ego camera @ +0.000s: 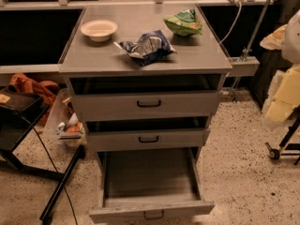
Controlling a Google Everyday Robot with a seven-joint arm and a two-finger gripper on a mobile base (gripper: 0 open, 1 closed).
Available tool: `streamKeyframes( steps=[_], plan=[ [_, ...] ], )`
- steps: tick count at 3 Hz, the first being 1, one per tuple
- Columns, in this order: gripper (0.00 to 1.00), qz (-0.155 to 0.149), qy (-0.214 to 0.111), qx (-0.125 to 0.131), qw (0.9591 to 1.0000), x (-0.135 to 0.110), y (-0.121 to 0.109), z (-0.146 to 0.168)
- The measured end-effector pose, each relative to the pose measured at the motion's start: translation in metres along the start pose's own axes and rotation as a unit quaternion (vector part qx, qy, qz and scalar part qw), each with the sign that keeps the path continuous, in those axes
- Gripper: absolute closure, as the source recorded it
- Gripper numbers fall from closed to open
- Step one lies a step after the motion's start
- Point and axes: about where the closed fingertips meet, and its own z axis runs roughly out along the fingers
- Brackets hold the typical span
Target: Place blue chip bag into bottom drawer
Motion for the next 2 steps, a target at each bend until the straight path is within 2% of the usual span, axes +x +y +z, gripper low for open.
streamKeyframes(
  steps=[1,2],
  plan=[
    [0.00,0.042,-0.030,0.003,0.9986,-0.015,-0.026,0.002],
    [0.00,0.105,-0.076,0.017,0.9913,-0.048,-0.076,0.005]
  ],
)
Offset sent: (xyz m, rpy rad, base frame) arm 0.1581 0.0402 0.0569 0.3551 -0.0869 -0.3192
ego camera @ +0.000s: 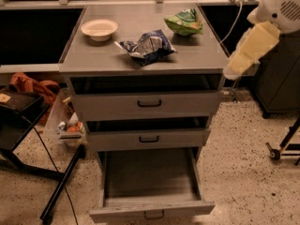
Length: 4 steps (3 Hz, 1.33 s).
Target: Place blue chip bag into bottom drawer
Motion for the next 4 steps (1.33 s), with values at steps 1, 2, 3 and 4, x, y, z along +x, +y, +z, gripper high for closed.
streamKeyframes(
  steps=[1,2,3,4],
  plan=[
    [0.00,0.073,-0.053,0.005,0.9959,-0.053,-0.038,0.013],
    [0.00,0.109,-0.059,0.006,0.9923,-0.059,-0.040,0.009],
    [0.00,0.109,-0.058,0.006,0.9924,-0.059,-0.040,0.009],
    [0.00,0.134,-0.056,0.022,0.9892,-0.063,-0.035,0.019]
  ],
)
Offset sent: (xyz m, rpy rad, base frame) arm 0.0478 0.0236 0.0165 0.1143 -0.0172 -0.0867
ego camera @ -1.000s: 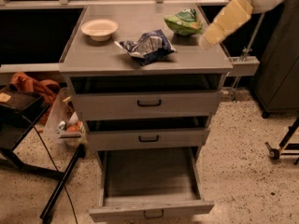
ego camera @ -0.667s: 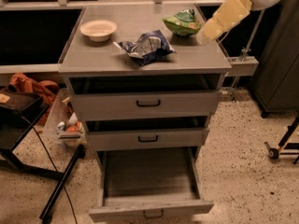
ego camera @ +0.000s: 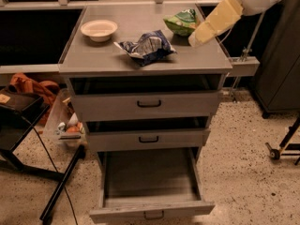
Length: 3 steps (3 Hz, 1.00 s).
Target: Place blue chip bag into bottom drawer
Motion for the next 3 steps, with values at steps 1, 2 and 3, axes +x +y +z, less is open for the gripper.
streamKeyframes(
  steps=[1,2,3],
  plan=[
    [0.00,0.026,-0.008,0.026,0.9993,-0.021,0.017,0.037],
    [0.00,0.065,-0.026,0.053,0.9961,-0.044,0.020,0.092],
    [0.00,0.111,-0.048,0.072,0.9900,-0.060,0.016,0.153]
  ],
)
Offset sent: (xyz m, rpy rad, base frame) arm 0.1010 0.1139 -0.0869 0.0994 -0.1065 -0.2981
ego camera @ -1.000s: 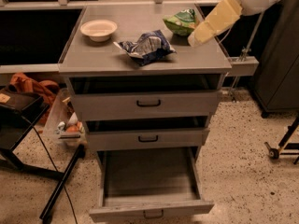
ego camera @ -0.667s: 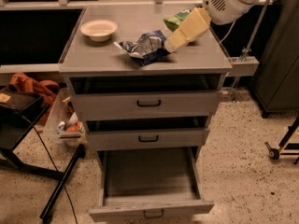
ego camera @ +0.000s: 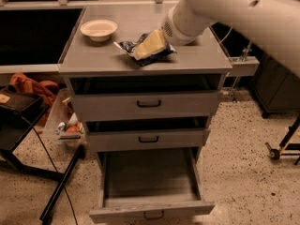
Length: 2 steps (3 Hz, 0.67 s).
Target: Place blue chip bag into bottom drawer
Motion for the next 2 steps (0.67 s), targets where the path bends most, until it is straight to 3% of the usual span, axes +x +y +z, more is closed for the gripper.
streamKeyframes(
  steps=[2],
  plan=[
    [0.00,0.083,-0.042,0.007,0.9956,-0.029,-0.005,0.096]
  ],
)
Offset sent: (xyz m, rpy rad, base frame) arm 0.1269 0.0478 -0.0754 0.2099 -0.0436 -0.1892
